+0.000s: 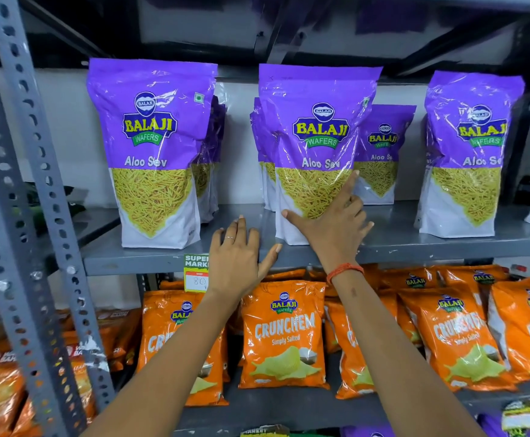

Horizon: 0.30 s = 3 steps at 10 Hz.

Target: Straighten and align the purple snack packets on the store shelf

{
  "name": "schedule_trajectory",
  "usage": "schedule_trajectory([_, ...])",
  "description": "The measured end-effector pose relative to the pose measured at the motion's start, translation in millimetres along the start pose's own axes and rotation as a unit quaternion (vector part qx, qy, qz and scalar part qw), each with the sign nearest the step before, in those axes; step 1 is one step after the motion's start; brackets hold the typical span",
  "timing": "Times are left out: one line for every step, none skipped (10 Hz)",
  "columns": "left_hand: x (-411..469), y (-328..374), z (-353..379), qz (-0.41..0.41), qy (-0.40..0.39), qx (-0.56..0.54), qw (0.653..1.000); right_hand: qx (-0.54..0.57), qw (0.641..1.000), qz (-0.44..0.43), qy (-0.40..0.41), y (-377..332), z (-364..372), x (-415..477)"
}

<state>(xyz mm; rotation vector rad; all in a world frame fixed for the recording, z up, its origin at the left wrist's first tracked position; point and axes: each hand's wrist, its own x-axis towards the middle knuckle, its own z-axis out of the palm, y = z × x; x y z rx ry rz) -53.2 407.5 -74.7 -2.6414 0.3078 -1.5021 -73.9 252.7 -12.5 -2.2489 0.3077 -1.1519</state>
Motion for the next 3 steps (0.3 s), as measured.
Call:
schedule_trajectory([2.1,3.8,-4.6,-0.012,-0.02,0.0,1.0,0.006,1.0,0.004,-0.003,1.7,-4.5,2.2])
schedule_trajectory([-3.9,7.3,-9.3,-0.027,-0.028,-0.003,0.999,0.044,0.998,0.012,-0.033,3.2,-11.9,-0.4])
schedule_trajectory([2.3,30.4,-25.6,-0.067,0.009,-0.038,0.997,0.094,0.995,-0.007,-0.027,11.9,-26.0,5.4])
